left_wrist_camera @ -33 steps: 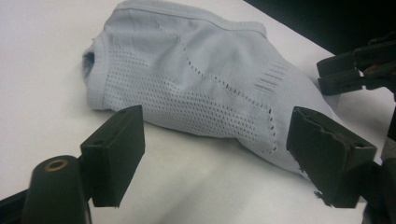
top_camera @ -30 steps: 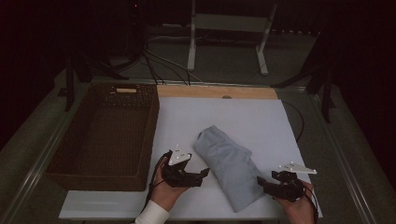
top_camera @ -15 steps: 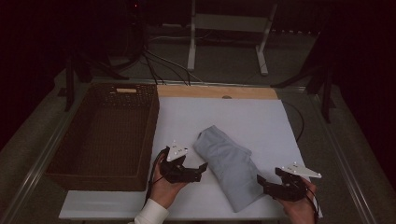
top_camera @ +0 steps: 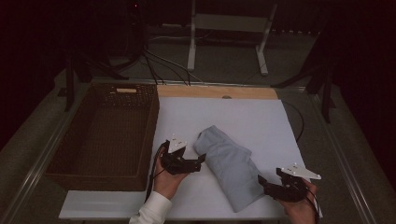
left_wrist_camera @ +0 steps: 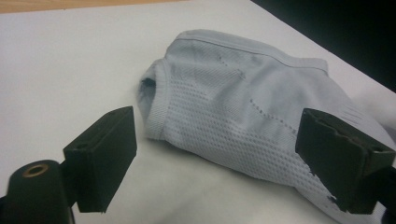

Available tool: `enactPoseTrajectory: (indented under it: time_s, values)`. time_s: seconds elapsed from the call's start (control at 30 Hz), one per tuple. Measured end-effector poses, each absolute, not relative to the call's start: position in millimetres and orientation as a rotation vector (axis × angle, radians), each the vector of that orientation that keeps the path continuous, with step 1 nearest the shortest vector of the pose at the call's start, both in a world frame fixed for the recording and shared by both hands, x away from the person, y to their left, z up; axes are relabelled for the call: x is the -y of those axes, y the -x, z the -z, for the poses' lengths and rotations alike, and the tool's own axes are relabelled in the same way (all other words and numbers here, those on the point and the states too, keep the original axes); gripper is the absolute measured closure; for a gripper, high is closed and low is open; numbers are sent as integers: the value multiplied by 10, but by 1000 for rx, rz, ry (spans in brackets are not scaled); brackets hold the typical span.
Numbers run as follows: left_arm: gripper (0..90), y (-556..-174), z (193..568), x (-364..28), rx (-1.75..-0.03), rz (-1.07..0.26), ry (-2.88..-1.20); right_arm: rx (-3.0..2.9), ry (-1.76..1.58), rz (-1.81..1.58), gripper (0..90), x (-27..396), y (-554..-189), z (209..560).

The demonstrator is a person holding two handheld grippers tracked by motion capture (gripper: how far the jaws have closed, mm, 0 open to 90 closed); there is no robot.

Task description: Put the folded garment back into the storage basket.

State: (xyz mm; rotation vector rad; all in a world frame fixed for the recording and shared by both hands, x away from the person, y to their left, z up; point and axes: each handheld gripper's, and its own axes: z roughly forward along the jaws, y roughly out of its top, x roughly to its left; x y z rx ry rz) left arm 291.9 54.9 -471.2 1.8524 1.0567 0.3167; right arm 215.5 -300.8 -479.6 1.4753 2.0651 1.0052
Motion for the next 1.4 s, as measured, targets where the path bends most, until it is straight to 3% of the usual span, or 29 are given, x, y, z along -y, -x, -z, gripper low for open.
enactPoseTrajectory:
  time_s: [0.47, 0.83, 1.4]
  values:
    - [156, -3138, 4782, -503, -1088, -333, -1867, -2049, -1475, -1020, 210, 3024, -2144, 4788]
    - [93, -3302, 4883, -446, -1114, -334, -1909, -2044, -1469, -1020, 209, 3027, -2135, 4783]
    - [131, -3461, 5104, -364, -1156, -277, -1968, -2046, -1462, -1018, 211, 3026, -2125, 4779]
